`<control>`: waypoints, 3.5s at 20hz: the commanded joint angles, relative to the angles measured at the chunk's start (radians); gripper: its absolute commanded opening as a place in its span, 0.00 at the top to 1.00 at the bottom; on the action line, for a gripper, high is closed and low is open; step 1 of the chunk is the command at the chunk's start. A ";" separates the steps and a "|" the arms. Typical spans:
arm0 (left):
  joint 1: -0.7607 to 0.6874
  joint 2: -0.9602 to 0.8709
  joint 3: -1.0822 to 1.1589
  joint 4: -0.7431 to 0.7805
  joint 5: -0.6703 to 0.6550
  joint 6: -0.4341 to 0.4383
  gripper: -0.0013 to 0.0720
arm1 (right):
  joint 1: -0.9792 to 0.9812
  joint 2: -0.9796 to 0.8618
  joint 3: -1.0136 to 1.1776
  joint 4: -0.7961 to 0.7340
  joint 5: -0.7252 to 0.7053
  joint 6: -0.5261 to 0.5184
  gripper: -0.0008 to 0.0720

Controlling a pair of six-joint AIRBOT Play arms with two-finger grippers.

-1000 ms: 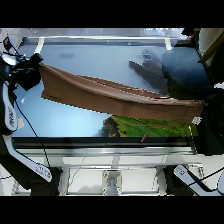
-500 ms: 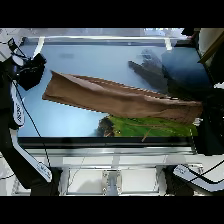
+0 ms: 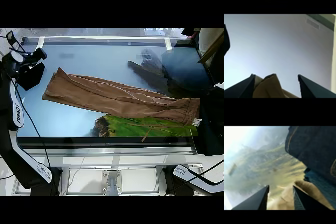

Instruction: Fold the clothes and pants, and hang the long-sleeved shirts on hangers.

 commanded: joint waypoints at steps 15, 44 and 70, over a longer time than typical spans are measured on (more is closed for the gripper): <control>-0.204 0.250 0.000 0.002 -0.101 0.145 0.20 | -0.183 -0.330 0.058 -0.126 0.598 -0.308 0.22; -0.370 0.160 -0.003 0.001 -0.315 0.200 0.97 | 0.002 -0.350 0.167 0.206 0.794 -0.435 0.93; -1.078 -0.201 0.000 -0.466 -0.492 0.294 0.97 | 0.117 0.383 0.182 0.028 0.931 -0.203 0.93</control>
